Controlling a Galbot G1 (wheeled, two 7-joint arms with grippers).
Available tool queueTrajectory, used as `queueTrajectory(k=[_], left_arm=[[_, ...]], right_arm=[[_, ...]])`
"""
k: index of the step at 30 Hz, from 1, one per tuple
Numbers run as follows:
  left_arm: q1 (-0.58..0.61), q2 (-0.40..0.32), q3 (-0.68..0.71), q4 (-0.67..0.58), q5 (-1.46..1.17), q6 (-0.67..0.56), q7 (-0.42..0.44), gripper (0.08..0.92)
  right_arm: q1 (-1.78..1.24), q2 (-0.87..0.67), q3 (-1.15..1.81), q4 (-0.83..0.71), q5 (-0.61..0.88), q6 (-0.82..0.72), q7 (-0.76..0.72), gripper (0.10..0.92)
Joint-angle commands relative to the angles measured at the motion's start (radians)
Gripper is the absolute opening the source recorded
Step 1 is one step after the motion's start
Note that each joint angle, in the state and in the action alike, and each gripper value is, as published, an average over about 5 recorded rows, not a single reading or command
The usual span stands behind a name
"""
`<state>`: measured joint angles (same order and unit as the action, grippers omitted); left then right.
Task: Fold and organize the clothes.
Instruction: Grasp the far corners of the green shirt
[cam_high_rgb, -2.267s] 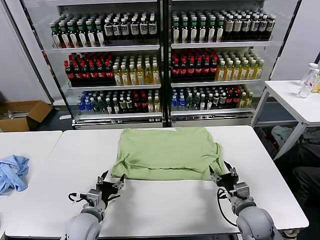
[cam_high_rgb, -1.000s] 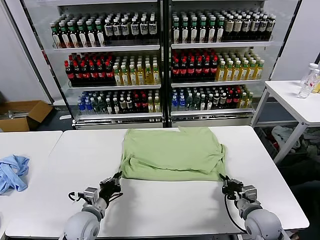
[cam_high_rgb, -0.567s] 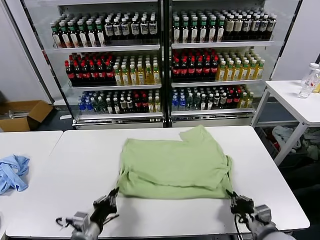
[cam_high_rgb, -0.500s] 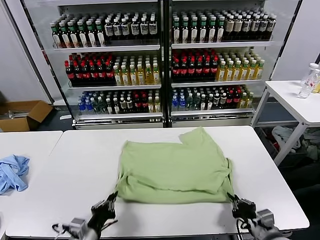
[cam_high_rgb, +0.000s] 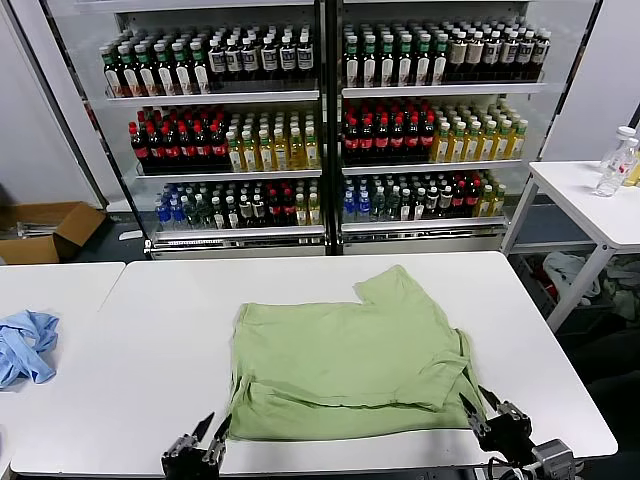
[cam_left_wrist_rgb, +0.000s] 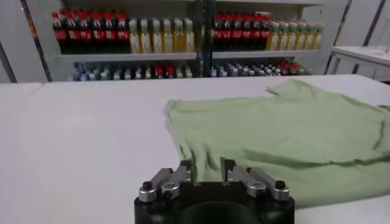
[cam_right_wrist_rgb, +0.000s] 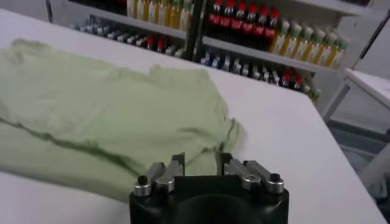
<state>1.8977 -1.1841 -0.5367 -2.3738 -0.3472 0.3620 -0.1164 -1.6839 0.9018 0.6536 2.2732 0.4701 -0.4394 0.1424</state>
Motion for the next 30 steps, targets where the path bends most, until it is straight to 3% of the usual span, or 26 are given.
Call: queueTrajectory(k=[1,7,15,30], left_arm=[[-0.347,0.04,-0.005,0.173,-0.087,0.052,0.001,0.433],[-0.673,0.053,0.095,0.487,-0.117,0.082,0.0,0.606],[-0.904,0.075,0.206,0.705,-0.128,0.097,0.0,0.806],[-1.104,0.055,0.386,0.894,-0.161,0.122,-0.015,0.822]], right_arm=[[0.394,-0.027,-0.127,-0.146,0.131,-0.057,0.083,0.641],[0.848,0.018,-0.414,-0.499,0.204,-0.126,0.101,0.795],[1.128,0.14,-0.61,-0.779,0.206,-0.139,0.089,0.823],[1.279,0.274,-0.722,-1.165,0.171,-0.142,0.032,0.823]])
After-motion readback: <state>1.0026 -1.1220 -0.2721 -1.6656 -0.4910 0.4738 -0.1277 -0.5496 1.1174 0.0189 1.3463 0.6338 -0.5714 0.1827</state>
